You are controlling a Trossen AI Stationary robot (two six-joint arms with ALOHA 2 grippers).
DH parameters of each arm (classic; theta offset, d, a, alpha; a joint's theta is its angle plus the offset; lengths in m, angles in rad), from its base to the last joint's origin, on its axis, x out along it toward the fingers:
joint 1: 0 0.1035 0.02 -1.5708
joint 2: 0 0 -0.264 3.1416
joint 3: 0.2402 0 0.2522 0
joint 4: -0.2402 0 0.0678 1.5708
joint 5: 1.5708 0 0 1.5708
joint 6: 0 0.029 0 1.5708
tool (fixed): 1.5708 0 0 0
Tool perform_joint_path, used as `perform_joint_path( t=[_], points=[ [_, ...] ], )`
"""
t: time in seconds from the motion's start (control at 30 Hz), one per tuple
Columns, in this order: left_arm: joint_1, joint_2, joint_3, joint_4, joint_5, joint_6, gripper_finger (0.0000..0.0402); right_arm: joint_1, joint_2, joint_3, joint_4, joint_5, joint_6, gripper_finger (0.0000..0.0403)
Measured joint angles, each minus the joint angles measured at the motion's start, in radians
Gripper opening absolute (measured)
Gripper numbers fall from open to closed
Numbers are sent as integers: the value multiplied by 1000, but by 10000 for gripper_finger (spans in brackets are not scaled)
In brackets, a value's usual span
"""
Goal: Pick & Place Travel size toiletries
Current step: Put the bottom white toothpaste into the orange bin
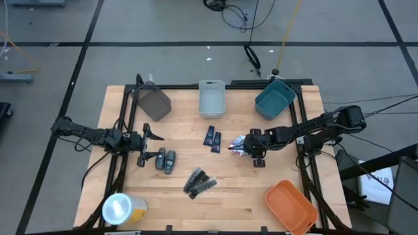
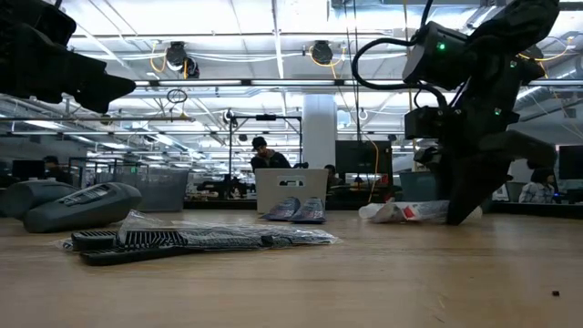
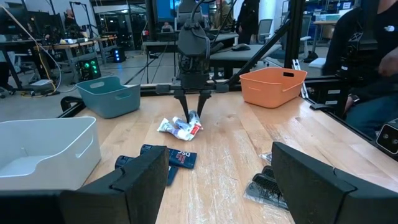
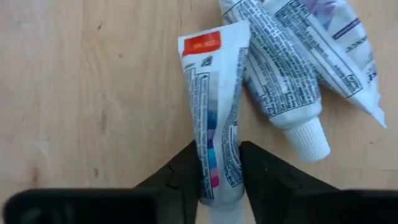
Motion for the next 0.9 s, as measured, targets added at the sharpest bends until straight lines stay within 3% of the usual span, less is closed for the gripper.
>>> perform_joint_path(
  t=[0.23, 0.9],
  points=[
    [0, 0, 0, 0, 0, 0, 282, 0, -3, -1, 13, -6, 25, 49],
    [0, 0, 0, 0, 0, 0, 282, 0, -263, -3, 36, 11, 53, 45]
  ],
)
